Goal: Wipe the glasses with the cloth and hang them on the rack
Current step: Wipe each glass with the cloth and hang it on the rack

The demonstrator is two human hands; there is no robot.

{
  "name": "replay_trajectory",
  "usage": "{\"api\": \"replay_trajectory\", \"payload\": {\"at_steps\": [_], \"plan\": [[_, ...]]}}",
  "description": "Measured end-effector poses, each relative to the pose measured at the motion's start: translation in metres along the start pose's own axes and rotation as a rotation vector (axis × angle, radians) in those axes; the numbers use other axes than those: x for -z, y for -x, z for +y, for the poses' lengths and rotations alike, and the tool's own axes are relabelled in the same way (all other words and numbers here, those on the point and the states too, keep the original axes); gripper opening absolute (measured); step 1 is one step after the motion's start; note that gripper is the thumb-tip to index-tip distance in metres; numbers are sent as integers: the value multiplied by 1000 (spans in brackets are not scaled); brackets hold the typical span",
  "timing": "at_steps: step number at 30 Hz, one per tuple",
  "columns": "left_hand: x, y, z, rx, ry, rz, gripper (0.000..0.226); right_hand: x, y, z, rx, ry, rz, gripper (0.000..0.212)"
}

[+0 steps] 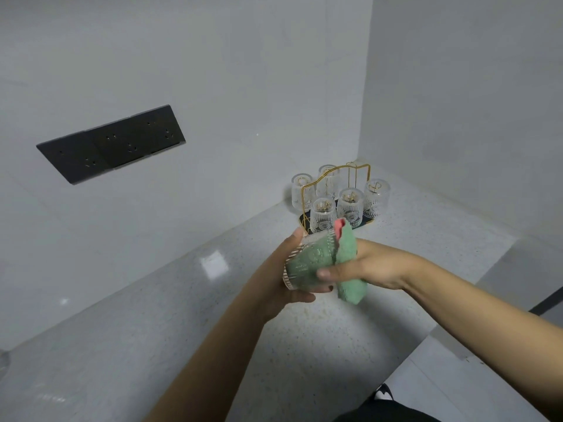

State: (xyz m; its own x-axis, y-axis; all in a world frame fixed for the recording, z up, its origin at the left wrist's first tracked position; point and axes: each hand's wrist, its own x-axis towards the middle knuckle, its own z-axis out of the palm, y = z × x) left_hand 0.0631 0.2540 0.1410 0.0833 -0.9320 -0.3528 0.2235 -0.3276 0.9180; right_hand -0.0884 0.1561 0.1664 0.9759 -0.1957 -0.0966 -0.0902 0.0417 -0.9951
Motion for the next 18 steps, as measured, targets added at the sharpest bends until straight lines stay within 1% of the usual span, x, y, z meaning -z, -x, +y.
{"api": "replay_trajectory", "payload": {"at_steps": [1, 2, 3, 4, 5, 6, 7, 8, 10, 11, 12, 13, 14, 15, 17, 18], "plan": [[-2, -1, -3, -75, -15, 36, 64, 5, -2, 1, -12, -116, 73, 23], [-5, -1, -6, -181, -58, 99, 65, 12, -3, 4, -38, -289, 123, 30], [-6, -1, -12, -316, -140, 177, 63, 17, -5, 6, -60, -450, 131, 39], [-7, -3, -19, -449, -227, 240, 60, 19, -7, 7, -72, -550, 114, 49], [-10, -4, -24, -546, -267, 272, 57, 18, -8, 8, -67, -585, 86, 54], [-11, -6, -27, -584, -247, 291, 54, 16, -9, 8, -55, -578, 53, 56], [-13, -7, -25, -571, -187, 298, 55, 14, -10, 9, -44, -555, 29, 55], [-14, -7, -21, -514, -126, 288, 58, 11, -10, 9, -36, -512, 19, 53], [-11, -5, -8, -305, -78, 209, 64, 6, -6, 5, -21, -325, 12, 46], [-9, -3, -5, -195, -72, 149, 62, 4, -4, 3, -18, -202, 1, 41], [-7, -2, -4, -110, -51, 94, 61, 3, -4, 1, -35, -104, -3, 35], [-7, -1, -6, -75, -25, 67, 62, 4, -5, 0, -66, -46, 23, 33], [-7, -1, -9, -79, 1, 73, 63, 5, -6, -1, -89, -30, 63, 34], [-8, -1, -13, -118, 6, 126, 62, 6, -8, -1, -101, -80, 104, 38], [-8, -4, -24, -264, -62, 260, 54, 10, -11, 2, -130, -358, 161, 44], [-8, -5, -28, -350, -117, 292, 53, 11, -11, 4, -125, -480, 167, 42]]}}
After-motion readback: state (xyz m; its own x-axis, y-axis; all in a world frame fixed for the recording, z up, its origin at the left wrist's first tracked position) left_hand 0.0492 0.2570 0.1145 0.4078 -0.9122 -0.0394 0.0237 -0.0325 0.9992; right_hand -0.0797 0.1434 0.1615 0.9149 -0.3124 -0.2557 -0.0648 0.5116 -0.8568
